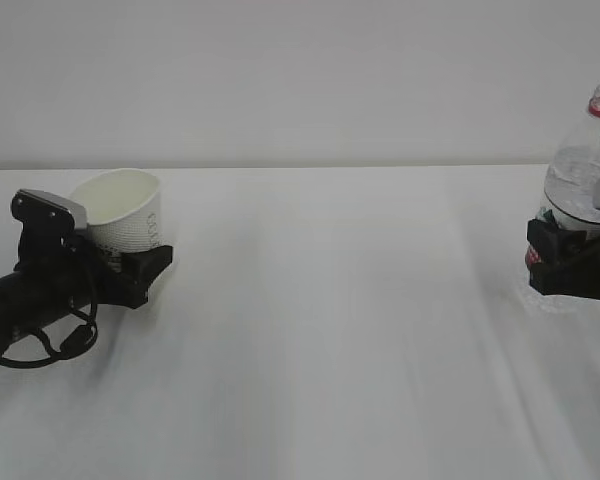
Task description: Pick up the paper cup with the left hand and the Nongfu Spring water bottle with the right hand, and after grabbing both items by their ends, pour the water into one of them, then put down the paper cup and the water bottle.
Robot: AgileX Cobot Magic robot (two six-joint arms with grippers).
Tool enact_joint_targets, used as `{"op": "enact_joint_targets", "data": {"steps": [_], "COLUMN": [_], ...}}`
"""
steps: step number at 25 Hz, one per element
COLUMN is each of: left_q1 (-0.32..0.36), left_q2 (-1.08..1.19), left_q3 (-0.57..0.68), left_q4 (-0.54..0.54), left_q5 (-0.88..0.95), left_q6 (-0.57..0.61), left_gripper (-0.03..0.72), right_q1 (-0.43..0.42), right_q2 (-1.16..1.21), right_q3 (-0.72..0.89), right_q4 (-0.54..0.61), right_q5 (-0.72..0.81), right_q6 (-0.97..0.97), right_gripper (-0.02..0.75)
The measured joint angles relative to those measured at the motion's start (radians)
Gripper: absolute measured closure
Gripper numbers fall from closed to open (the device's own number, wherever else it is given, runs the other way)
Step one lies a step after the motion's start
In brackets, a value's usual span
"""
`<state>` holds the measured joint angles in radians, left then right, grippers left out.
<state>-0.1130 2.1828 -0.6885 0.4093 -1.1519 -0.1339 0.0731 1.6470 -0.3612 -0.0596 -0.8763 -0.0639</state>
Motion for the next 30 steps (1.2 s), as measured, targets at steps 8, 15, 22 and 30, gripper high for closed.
{"op": "enact_joint_targets", "data": {"steps": [8,15,22,30], "left_q1": [0.000,-0.080,-0.198,-0.269], "left_q2": [0.000,-0.011,-0.011,-0.011], "left_q3": [0.000,0.000,0.000,0.000], "left_q4": [0.123,0.162,0.163,0.163], "left_q5": [0.000,0.000,0.000,0.000], "left_q6": [-0.028,-0.030,-0.030,-0.031], "left_gripper": [0.160,0.160,0.160,0.160], "right_q1": [0.000,0.000,0.000,0.000], "right_q2": [0.000,0.000,0.000,0.000], "right_q3": [0.000,0.000,0.000,0.000], "right_q4": [0.000,0.000,0.000,0.000], "right_q5": [0.000,0.000,0.000,0.000], "right_q6": [0.000,0.000,0.000,0.000], "right_gripper": [0.316,0.316,0.316,0.316]}}
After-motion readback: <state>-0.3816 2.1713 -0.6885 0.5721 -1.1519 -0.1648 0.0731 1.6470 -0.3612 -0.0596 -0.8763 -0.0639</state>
